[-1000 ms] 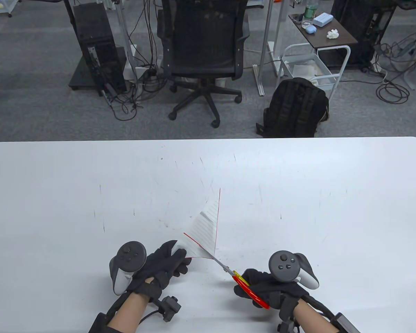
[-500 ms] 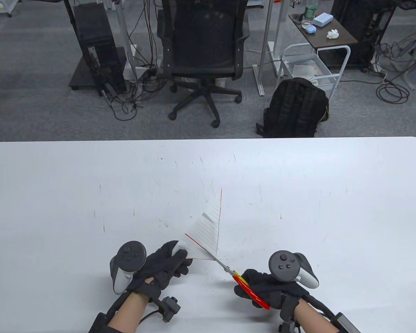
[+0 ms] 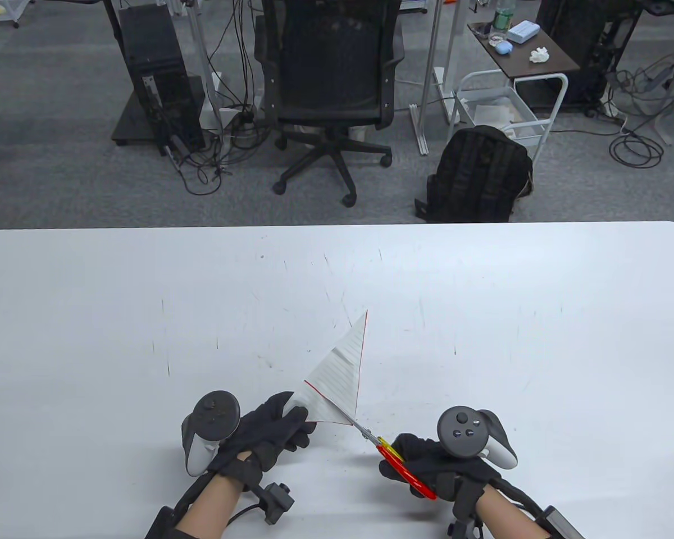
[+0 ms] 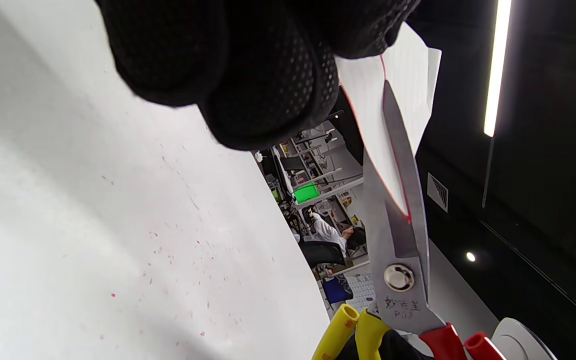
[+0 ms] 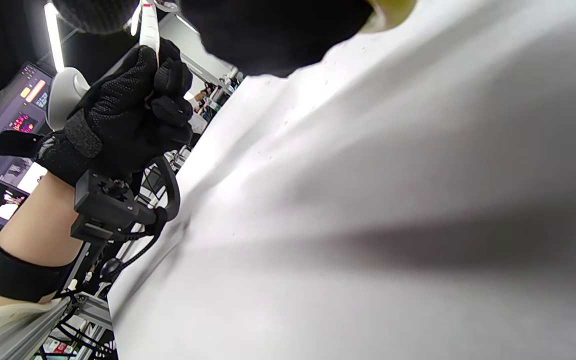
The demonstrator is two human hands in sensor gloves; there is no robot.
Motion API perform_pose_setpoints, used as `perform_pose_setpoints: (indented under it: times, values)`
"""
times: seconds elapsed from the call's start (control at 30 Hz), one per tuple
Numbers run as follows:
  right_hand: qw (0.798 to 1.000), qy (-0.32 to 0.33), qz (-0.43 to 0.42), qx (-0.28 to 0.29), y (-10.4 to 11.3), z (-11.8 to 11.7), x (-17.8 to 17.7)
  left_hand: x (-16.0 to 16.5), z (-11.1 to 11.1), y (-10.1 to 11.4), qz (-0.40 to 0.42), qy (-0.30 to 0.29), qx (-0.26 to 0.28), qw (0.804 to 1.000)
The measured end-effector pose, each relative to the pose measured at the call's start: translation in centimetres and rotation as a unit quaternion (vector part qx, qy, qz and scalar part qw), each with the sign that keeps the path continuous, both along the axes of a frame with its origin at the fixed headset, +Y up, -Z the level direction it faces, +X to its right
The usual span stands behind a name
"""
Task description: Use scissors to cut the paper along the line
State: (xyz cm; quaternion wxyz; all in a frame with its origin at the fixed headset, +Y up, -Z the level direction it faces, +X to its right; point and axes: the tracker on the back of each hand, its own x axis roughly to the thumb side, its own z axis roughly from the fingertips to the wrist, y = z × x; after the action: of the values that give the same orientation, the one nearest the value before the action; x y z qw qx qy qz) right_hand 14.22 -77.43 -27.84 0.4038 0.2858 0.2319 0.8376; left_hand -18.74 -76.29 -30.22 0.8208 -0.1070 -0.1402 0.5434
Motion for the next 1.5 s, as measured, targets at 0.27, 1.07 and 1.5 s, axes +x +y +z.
perform_pose_setpoints:
  times: [0.27,1.07,1.5]
  values:
    - [1.000,-0.009,-0.004,0.007,-0.1,0.0,-0.1,-0.1,0.0,0.0,-0.009,0.007,0.003,1.000]
    - [1.000,0.012,0.001,0.003,-0.2,0.3,-0.6,1.3,0.4,0.0,-0.010,-0.045,0.006,0.999]
    - [1.000,0.009,0.000,0.001,-0.1,0.4,-0.8,1.4,0.3,-0.2,-0.016,-0.044,-0.007,0.999]
